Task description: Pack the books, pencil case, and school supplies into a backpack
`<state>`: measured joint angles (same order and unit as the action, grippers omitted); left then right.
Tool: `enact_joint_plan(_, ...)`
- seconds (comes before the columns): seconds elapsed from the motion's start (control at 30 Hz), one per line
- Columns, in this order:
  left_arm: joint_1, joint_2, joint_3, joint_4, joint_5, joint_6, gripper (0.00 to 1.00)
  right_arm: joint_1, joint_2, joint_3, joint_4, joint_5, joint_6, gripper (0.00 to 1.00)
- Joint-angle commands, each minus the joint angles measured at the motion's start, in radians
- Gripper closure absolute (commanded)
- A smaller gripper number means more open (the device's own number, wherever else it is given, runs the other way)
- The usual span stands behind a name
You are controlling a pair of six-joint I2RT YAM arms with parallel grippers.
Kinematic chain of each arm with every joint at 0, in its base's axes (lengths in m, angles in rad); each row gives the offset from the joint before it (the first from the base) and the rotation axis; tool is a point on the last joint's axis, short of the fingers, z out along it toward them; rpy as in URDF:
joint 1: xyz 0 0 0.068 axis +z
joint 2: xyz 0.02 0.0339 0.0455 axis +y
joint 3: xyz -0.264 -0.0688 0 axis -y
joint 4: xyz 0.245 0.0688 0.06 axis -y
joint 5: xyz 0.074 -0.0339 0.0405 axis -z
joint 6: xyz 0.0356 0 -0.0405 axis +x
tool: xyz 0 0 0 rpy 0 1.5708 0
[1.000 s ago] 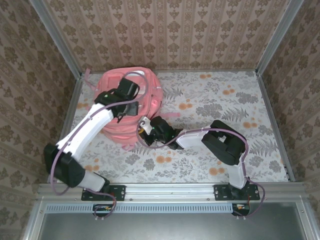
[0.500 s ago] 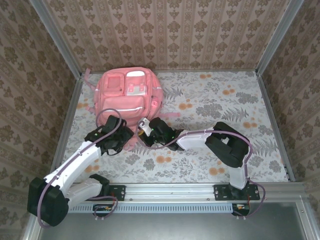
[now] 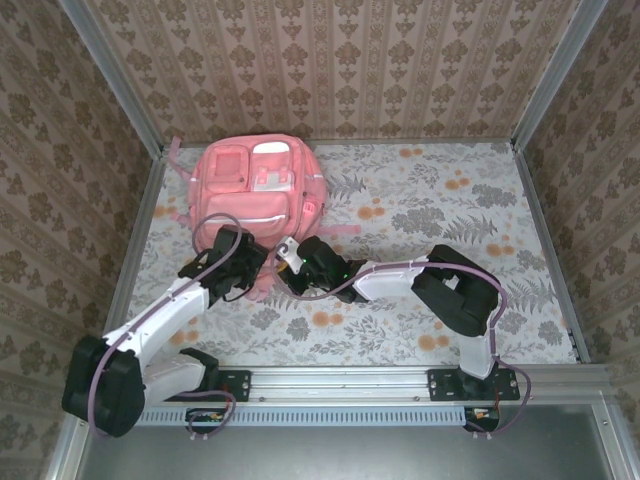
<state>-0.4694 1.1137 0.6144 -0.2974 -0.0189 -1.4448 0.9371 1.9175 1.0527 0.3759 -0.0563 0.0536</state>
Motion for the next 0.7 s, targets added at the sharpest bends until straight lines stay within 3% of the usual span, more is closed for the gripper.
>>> enact_joint_plan(0.0,0.002,0.003,-0.019,-0.025,-0.020,-0.027,0.81,0.007,-0.044,-0.006,-0.033,0.028,0.009,1.00)
enact_joint_plan(0.03,0.002,-0.008,-0.014,-0.051,-0.036,-0.023,0.97,0.006,-0.046,-0.008,-0.035,0.030,0.008,1.00)
enact_joint_plan(0.07,0.002,-0.021,-0.004,-0.088,-0.058,-0.016,1.00,0.007,-0.047,-0.009,-0.039,0.037,0.008,1.00)
enact_joint_plan(0.3,0.006,-0.139,0.029,-0.258,-0.164,0.042,1.00,-0.032,-0.069,-0.043,-0.072,0.127,0.002,1.00)
enact_joint_plan(0.67,0.006,-0.201,0.047,-0.293,-0.154,0.101,1.00,-0.251,-0.034,-0.039,-0.119,0.153,0.005,1.00)
